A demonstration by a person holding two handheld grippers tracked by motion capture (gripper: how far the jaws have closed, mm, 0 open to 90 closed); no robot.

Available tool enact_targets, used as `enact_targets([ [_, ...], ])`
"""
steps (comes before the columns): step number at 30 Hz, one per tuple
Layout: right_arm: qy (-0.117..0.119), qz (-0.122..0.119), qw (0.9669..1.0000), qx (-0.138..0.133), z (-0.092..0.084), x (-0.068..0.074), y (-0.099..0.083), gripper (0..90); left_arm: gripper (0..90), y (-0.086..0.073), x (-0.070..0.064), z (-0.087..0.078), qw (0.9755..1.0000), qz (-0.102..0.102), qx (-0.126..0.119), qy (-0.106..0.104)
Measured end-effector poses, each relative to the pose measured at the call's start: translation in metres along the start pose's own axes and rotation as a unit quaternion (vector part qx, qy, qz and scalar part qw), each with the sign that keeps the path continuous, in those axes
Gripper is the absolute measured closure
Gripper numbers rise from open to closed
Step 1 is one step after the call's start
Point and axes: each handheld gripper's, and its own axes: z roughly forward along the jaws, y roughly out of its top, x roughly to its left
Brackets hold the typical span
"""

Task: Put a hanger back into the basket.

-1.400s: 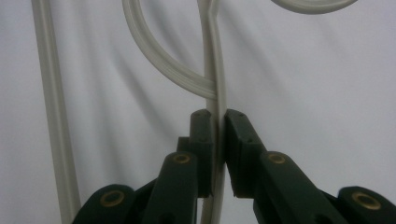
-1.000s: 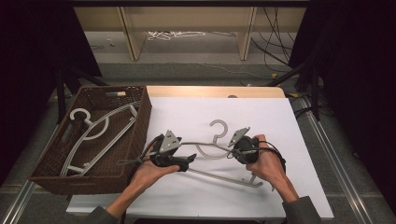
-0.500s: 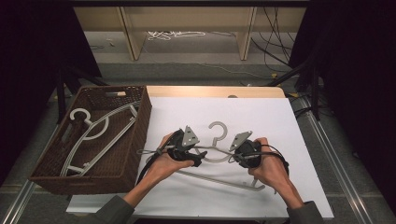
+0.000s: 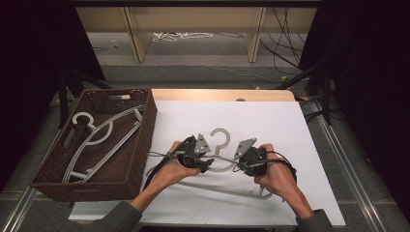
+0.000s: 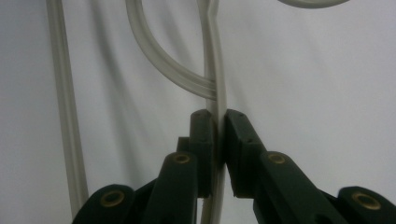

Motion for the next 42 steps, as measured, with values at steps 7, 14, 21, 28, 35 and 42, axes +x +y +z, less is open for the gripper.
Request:
enact_targets([
  [7,0.001,-0.014,0.9999,-0.003,-0.001,0.001,0.001,82.3,68.5,0.001,-0.002,-0.003,0.9985,0.053,0.005,-0.011],
  [14,-0.013,-0.050,0.9986,-0.014,-0.003,0.000,0.001,81.4,75.4,0.001,-0.008,-0.015,0.9951,0.098,0.010,-0.014],
  [21,-0.030,-0.057,0.9973,-0.035,-0.010,-0.004,0.001,76.8,80.8,0.001,-0.012,-0.027,0.9934,0.109,0.004,-0.034],
  [28,-0.021,0.040,0.9947,-0.092,-0.022,-0.010,0.000,59.5,82.0,0.005,-0.009,-0.037,0.9937,0.099,-0.021,-0.048],
  [35,-0.024,0.151,0.9698,-0.190,-0.036,-0.023,-0.004,37.5,82.1,0.000,0.005,-0.043,0.9973,0.070,-0.015,-0.015],
  [42,-0.031,0.200,0.9487,-0.242,-0.040,-0.023,-0.011,29.3,82.1,-0.004,0.016,-0.048,0.9993,0.033,-0.014,-0.007],
])
